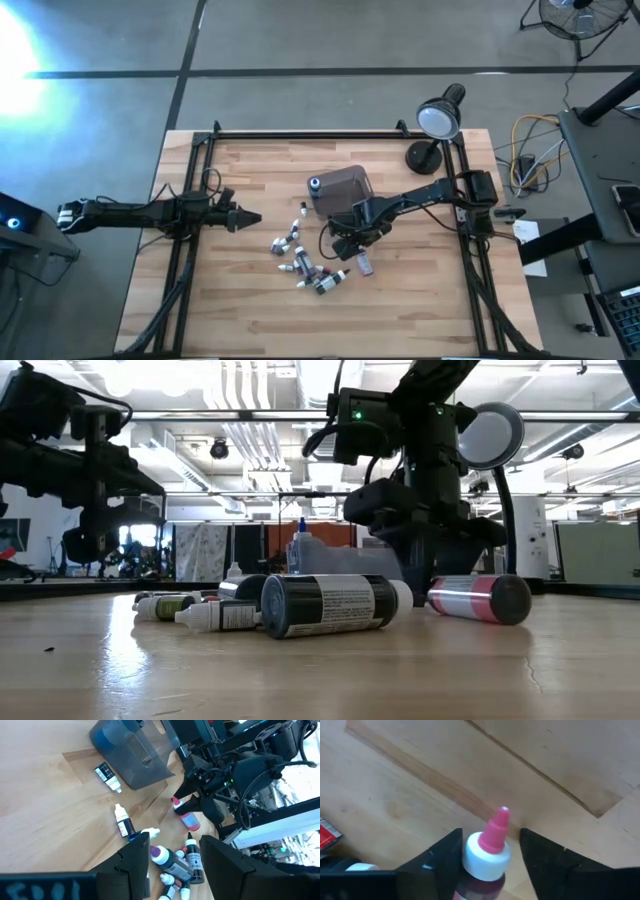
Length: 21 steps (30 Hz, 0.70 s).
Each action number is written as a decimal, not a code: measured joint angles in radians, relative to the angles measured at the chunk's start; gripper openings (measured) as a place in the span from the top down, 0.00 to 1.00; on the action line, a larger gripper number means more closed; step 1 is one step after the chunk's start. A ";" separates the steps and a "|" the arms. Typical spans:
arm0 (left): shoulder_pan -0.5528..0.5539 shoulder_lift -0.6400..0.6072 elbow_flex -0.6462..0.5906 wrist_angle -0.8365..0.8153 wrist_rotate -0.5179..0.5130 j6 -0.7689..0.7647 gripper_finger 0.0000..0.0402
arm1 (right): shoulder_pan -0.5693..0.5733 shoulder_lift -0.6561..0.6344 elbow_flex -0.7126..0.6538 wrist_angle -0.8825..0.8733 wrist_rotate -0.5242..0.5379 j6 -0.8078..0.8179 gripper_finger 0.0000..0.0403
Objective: Pick & Place food coloring
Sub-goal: Put the big pink food coloring bottle into the black transparent bin
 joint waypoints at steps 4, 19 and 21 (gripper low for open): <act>0.000 0.000 0.000 -0.003 0.000 0.004 0.62 | 0.000 0.000 0.000 -0.001 -0.003 0.018 0.66; 0.000 0.000 0.000 -0.003 0.002 0.035 0.62 | 0.024 -0.126 0.040 -0.030 0.213 0.171 0.74; 0.000 0.000 0.000 -0.003 0.003 0.035 0.62 | 0.049 -0.177 0.055 -0.030 0.402 0.184 0.74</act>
